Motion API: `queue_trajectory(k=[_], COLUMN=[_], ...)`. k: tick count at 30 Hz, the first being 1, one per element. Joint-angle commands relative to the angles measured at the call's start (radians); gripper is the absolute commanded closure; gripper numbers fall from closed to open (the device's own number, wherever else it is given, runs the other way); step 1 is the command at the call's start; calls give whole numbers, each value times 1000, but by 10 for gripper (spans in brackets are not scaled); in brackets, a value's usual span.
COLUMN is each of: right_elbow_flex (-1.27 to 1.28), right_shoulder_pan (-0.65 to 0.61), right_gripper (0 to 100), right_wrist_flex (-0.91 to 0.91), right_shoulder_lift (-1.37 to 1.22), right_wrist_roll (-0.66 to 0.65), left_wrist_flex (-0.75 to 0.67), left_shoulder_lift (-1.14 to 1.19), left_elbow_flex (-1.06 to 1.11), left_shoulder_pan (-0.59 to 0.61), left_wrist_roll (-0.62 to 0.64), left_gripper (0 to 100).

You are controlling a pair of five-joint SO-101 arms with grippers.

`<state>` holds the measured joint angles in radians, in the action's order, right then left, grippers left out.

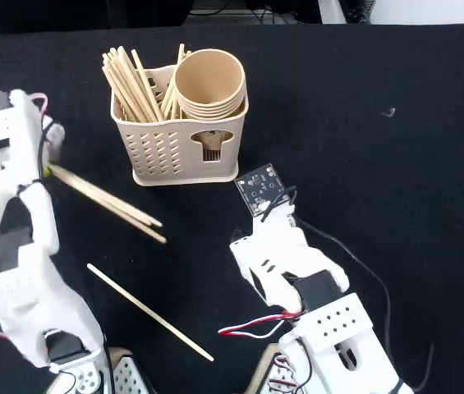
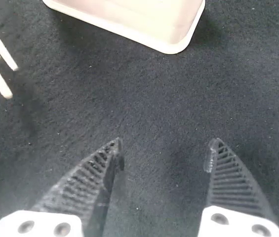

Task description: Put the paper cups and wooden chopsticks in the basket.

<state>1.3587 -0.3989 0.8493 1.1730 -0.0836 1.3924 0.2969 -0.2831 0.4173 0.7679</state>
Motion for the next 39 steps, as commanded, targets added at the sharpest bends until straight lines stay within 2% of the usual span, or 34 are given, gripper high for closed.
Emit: queue_trajectory(k=[1,9,20,29,34,39], right_elbow_flex=[-2,-2,-2,-2,-2,-2], right_shoulder_pan=[25,25,25,25,25,25], right_gripper=[727,727,727,727,727,727], right_wrist_flex=[-21,-21,-21,-21,-21,-21], right_shoulder_lift=[25,25,25,25,25,25], right_wrist_roll=[0,0,0,0,0,0], left_wrist_flex=[14,-41,-215,-448,-543,-551], left_shoulder_lift=[-245,-517,-718,-819,-847,-839], left_elbow_flex=[-51,-51,-51,-51,-47,-38], left_shoulder_pan=[2,2,1,-125,-185,-254], left_wrist_roll=[-23,-103,-107,-118,-267,-298], left_gripper=[969,970,970,970,970,970])
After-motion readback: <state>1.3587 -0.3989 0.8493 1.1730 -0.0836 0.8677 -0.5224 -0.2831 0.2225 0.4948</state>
